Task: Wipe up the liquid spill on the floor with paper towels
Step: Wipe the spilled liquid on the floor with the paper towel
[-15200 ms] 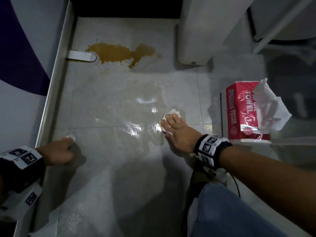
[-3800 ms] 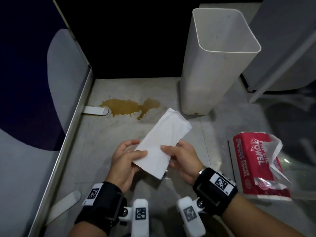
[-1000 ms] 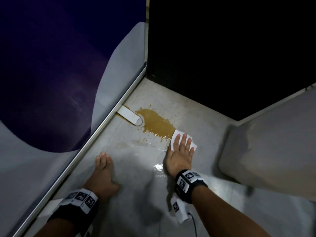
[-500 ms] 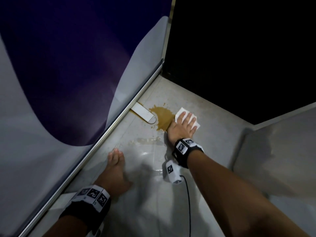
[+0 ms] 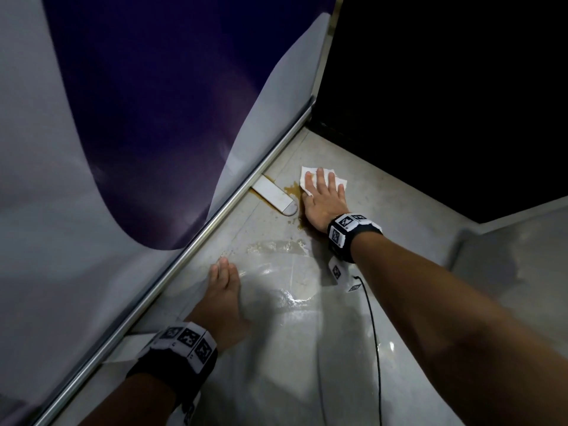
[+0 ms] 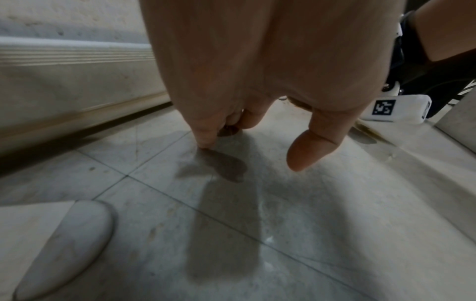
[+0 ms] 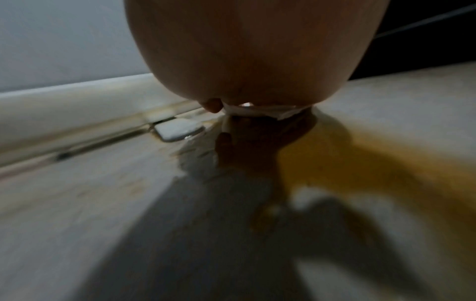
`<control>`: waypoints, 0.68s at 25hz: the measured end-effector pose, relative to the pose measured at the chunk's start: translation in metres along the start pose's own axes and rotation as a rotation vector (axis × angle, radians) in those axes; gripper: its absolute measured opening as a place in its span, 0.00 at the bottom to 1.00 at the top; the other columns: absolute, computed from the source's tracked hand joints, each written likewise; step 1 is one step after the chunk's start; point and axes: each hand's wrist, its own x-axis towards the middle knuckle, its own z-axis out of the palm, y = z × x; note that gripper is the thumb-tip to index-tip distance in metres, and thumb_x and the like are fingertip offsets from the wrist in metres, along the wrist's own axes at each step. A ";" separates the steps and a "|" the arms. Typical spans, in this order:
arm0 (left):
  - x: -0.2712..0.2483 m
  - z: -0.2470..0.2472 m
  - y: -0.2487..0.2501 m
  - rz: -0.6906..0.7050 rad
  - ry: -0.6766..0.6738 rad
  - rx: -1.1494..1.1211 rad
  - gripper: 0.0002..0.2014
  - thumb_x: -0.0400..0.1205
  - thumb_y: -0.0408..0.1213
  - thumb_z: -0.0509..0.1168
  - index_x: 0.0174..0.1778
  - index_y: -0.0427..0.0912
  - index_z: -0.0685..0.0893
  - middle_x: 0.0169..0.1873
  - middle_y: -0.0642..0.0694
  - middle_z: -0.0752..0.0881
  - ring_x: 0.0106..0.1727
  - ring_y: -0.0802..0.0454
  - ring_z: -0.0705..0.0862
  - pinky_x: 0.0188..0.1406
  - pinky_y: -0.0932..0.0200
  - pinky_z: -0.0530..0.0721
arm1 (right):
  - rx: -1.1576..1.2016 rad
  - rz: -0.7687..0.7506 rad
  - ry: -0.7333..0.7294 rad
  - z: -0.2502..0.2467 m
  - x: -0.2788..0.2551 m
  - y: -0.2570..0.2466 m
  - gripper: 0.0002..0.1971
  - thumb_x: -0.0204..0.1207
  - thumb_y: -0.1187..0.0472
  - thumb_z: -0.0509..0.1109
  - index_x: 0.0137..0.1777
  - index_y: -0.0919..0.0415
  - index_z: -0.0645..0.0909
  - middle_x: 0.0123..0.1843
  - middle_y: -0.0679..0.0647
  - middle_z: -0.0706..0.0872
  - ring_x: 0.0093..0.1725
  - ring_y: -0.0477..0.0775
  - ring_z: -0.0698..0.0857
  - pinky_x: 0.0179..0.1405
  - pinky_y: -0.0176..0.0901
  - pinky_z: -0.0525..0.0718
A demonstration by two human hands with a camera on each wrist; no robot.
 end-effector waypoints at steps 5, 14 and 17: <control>-0.001 -0.001 0.003 -0.018 0.003 0.008 0.56 0.74 0.49 0.68 0.85 0.37 0.34 0.84 0.41 0.31 0.84 0.42 0.30 0.85 0.52 0.43 | -0.081 -0.213 -0.021 0.004 0.001 -0.012 0.28 0.89 0.49 0.41 0.89 0.48 0.44 0.90 0.52 0.39 0.88 0.58 0.38 0.86 0.59 0.38; 0.004 0.000 -0.003 -0.026 -0.029 0.018 0.55 0.75 0.50 0.66 0.84 0.36 0.34 0.84 0.38 0.31 0.84 0.41 0.30 0.85 0.51 0.41 | -0.053 -0.213 0.021 0.017 -0.050 0.014 0.29 0.89 0.51 0.44 0.89 0.51 0.45 0.90 0.51 0.43 0.88 0.57 0.42 0.86 0.56 0.41; 0.005 0.002 -0.002 -0.032 -0.035 0.013 0.58 0.69 0.54 0.65 0.85 0.36 0.34 0.84 0.39 0.31 0.84 0.41 0.30 0.85 0.50 0.42 | -0.040 -0.128 0.012 0.031 -0.072 0.003 0.30 0.89 0.50 0.42 0.89 0.54 0.41 0.89 0.53 0.39 0.88 0.58 0.39 0.86 0.58 0.40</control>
